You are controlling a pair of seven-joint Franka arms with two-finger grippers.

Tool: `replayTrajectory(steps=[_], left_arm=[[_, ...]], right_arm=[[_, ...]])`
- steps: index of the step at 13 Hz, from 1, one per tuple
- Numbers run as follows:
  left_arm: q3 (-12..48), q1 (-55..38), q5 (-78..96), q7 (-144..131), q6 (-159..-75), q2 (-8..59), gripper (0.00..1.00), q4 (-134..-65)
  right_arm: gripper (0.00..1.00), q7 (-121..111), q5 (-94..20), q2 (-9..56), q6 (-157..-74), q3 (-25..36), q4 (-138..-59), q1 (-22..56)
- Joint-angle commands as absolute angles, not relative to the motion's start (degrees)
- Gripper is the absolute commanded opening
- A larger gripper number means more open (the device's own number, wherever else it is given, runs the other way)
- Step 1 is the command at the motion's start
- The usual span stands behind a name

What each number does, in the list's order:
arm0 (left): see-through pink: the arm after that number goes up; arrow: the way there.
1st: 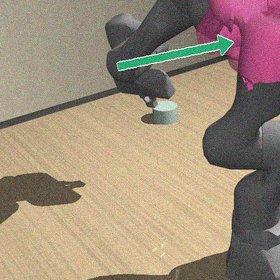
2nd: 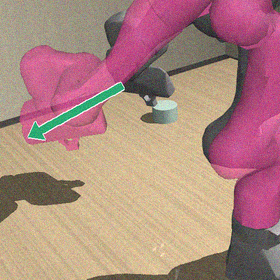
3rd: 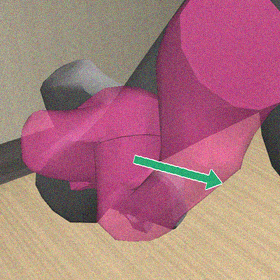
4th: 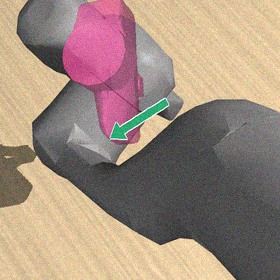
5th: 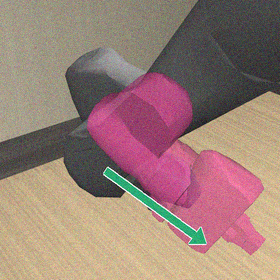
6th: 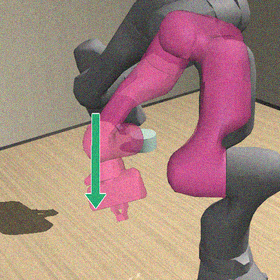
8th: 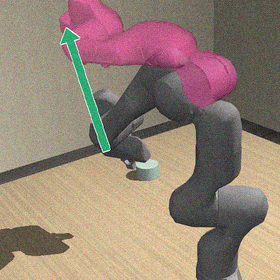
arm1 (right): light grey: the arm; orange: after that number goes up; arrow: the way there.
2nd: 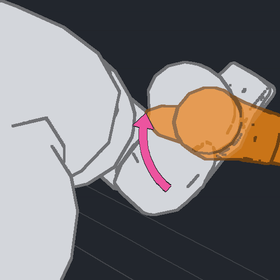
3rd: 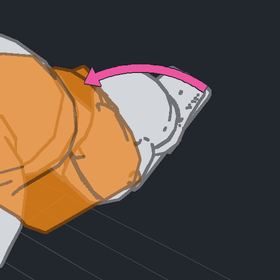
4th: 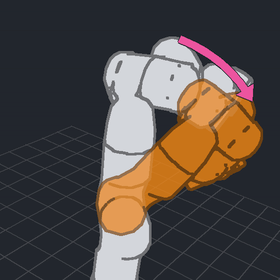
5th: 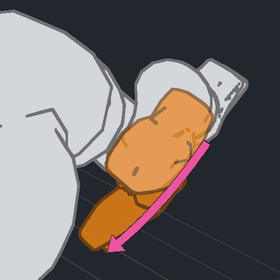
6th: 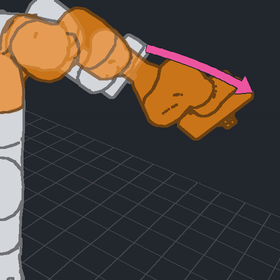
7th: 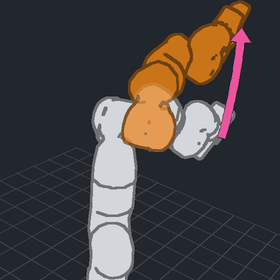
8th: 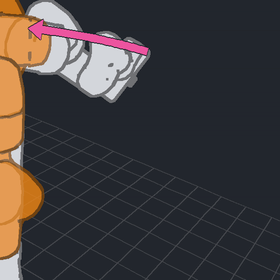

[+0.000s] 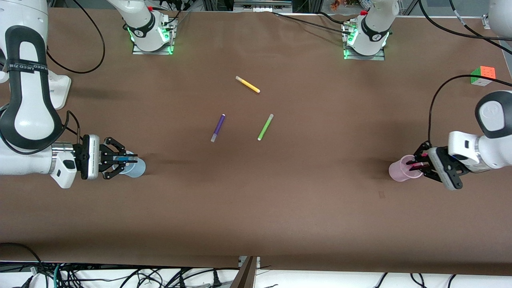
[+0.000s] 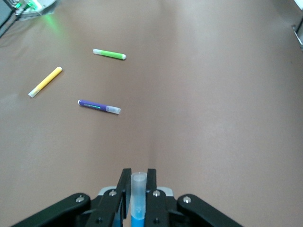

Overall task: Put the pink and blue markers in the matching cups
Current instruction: 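Lower the blue marker into the blue cup while the left gripper drops pink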

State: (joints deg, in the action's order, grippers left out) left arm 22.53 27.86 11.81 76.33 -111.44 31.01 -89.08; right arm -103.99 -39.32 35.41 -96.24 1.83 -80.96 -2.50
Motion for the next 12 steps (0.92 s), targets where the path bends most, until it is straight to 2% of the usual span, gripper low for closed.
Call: replayTrajectory(steps=[1, 4, 7, 8, 9, 10, 12], left_arm=[[23.4, 31.3, 17.4, 87.5, -113.2, 35.0, 0.00, -89.6], [23.4, 33.0, 26.1, 95.3, -113.3, 38.7, 0.00, -90.4], [23.4, 33.5, 28.2, 96.9, -113.2, 39.1, 0.00, -91.3], [23.3, 33.7, 28.2, 97.6, -113.2, 39.1, 0.00, -91.3], [23.2, 34.2, 28.2, 98.3, -113.2, 39.1, 0.00, -91.3], [23.2, 34.8, 28.1, 98.4, -113.1, 39.1, 0.00, -91.3], [23.2, 35.2, 28.0, 98.4, -113.0, 39.1, 0.00, -91.2]], right_arm=[[0.00, -109.1, -43.6, 37.3, -92.9, 1.1, -81.3, -5.4], [0.00, -110.4, -43.7, 37.7, -91.2, 1.1, -82.3, -7.2], [0.00, -112.9, -43.7, 38.5, -91.1, 1.1, -82.8, -8.2], [0.10, -112.2, -43.7, 38.5, -90.7, 1.2, -82.8, -8.3], [0.91, -111.5, -43.7, 38.5, -90.5, 1.2, -82.7, -8.3], [1.00, -110.0, -43.7, 38.3, -90.5, 1.1, -82.3, -8.3], [1.00, -101.7, -43.2, 37.3, -90.5, 1.1, -81.7, -7.8]])
